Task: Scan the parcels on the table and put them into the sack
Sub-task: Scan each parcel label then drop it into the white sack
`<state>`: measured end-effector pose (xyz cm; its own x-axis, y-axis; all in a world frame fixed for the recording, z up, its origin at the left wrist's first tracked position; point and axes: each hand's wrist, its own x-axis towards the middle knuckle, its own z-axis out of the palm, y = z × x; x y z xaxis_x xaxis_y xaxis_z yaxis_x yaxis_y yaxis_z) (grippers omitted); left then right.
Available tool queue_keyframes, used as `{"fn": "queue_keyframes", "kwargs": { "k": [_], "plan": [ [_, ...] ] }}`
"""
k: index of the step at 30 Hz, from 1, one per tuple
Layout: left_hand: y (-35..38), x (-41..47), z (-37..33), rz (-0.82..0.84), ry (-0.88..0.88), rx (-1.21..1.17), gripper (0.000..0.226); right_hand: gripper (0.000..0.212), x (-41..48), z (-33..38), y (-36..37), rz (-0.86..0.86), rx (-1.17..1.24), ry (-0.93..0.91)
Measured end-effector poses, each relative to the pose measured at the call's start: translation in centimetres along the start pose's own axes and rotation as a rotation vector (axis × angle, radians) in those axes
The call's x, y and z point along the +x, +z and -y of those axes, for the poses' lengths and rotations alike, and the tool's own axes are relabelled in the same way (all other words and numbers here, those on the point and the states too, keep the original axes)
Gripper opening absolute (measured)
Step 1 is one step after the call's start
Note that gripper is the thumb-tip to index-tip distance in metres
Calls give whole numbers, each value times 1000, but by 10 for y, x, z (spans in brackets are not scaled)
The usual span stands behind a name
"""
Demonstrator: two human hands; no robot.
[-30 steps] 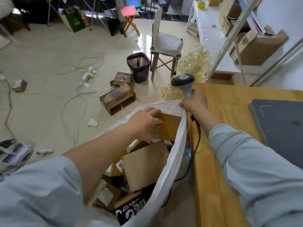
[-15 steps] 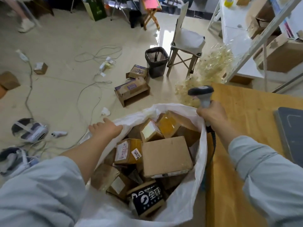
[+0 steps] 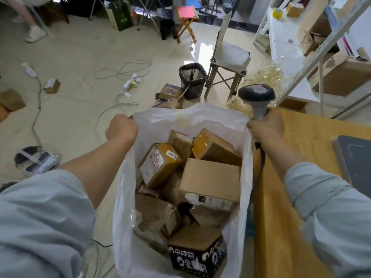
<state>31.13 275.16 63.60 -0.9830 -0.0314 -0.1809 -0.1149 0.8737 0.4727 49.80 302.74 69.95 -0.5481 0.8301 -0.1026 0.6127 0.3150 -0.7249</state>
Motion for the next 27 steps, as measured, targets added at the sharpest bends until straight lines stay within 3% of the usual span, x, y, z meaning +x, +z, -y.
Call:
{"fn": "queue_keyframes", "kwargs": {
  "k": [3,6,11,18,23,27],
  "plan": [
    [13,-8,1,44,-43,4,35,18,-12,-3,10,20,45,-71],
    [23,-16,25,129,-102,55,34,15,-22,-29,31,156,-57,31],
    [19,-31,57,228,-133,-19,24,15,-42,-56,34,99,-13,130],
    [4,-69,102,358,-298,-40,51,18,-91,-74,40,152,-8,208],
    [3,-85,113,333,-251,87,32,55,-113,-69,55,94,19,219],
    [13,-100,102,311,-109,207,16,66,-117,-67,81,7,97,215]
  ]
}}
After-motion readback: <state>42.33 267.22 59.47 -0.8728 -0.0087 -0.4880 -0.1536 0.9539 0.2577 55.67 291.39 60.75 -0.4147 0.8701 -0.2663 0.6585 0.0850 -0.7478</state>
